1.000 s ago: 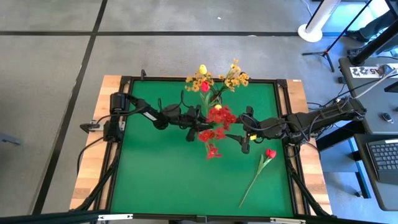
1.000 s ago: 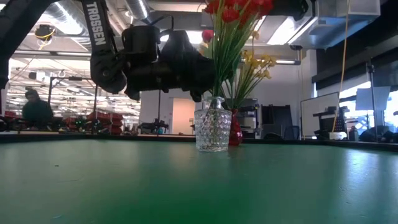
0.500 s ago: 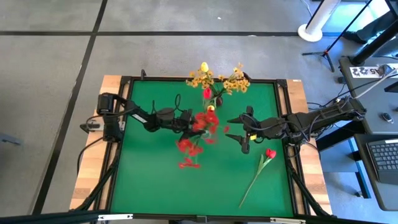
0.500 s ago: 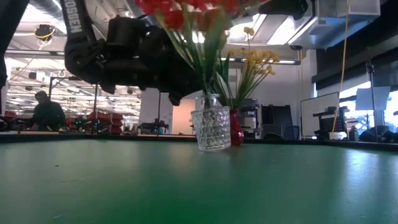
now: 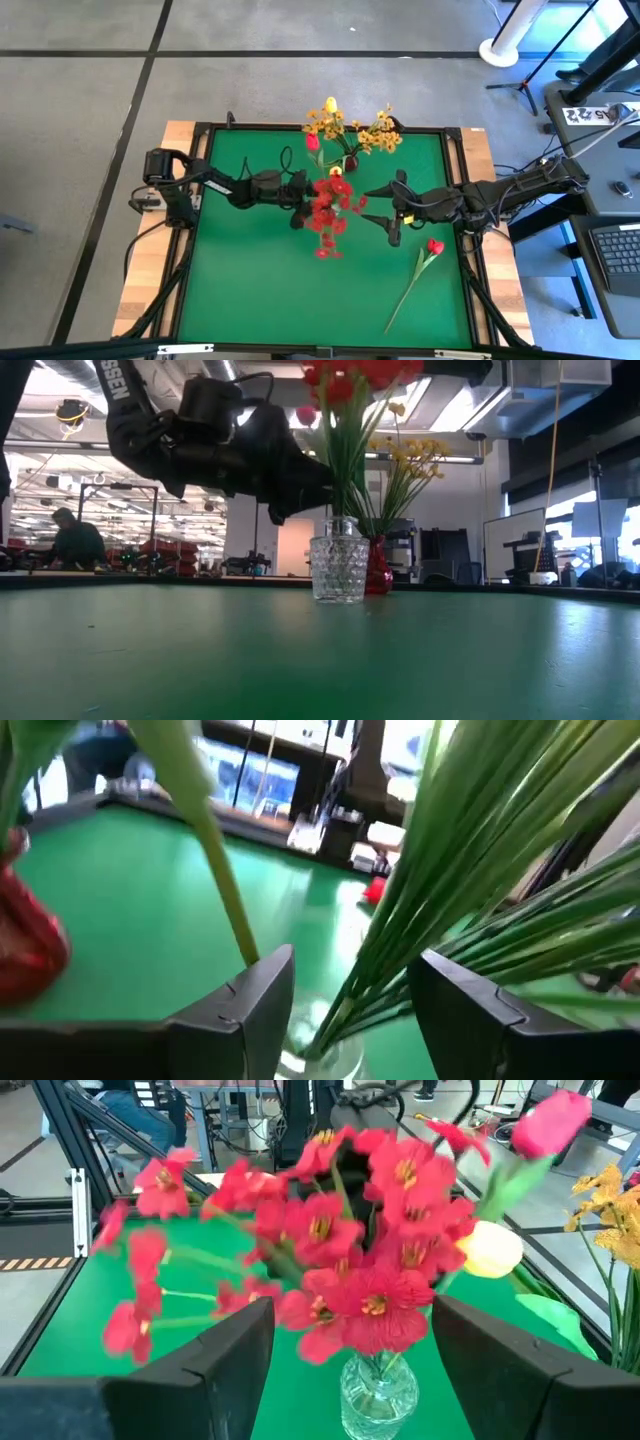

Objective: Sort flowers into vase by color
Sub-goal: Put the red flowers into the transparent vase

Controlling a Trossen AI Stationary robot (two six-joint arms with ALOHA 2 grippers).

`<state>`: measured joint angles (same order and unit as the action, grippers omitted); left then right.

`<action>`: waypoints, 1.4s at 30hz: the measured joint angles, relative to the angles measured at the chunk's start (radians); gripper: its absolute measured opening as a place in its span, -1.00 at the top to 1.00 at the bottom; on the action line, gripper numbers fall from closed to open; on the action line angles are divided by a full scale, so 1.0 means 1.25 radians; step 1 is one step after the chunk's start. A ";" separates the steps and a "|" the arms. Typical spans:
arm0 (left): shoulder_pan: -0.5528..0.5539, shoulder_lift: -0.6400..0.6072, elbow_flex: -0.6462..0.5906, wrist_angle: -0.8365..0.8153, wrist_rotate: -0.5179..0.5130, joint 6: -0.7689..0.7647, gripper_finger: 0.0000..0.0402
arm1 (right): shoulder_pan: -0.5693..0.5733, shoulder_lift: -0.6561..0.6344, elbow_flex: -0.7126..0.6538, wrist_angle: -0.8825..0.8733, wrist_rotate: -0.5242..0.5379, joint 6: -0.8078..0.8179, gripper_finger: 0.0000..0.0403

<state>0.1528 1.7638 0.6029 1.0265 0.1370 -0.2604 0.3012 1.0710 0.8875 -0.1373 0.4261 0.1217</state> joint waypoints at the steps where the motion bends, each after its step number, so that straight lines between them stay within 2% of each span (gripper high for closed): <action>1: 0.000 0.000 0.004 -0.020 0.000 -0.001 0.03 | 0.000 0.000 0.000 0.005 0.000 0.000 -0.34; 8: 0.000 -0.027 0.015 -0.101 -0.013 0.002 -0.11 | 0.000 0.000 0.000 0.005 0.000 -0.002 -0.34; 17: 0.000 -0.190 0.014 -0.381 -0.094 0.040 -0.14 | 0.000 0.000 0.000 0.001 0.000 -0.003 -0.34; 22: -0.010 -0.244 0.013 -0.428 -0.100 0.043 -0.14 | 0.000 -0.002 0.000 0.008 0.000 -0.003 -0.34; 32: -0.011 -0.250 0.013 -0.542 -0.096 -0.004 -0.14 | 0.000 -0.003 0.000 0.006 0.006 -0.001 -0.34; 42: -0.036 -0.277 0.014 -0.628 -0.100 -0.018 -0.14 | 0.000 -0.059 0.000 -0.046 0.007 0.025 -0.34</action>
<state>0.1079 1.4175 0.6201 0.2418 0.0123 -0.2825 0.3011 0.9974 0.8871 -0.1946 0.4343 0.1534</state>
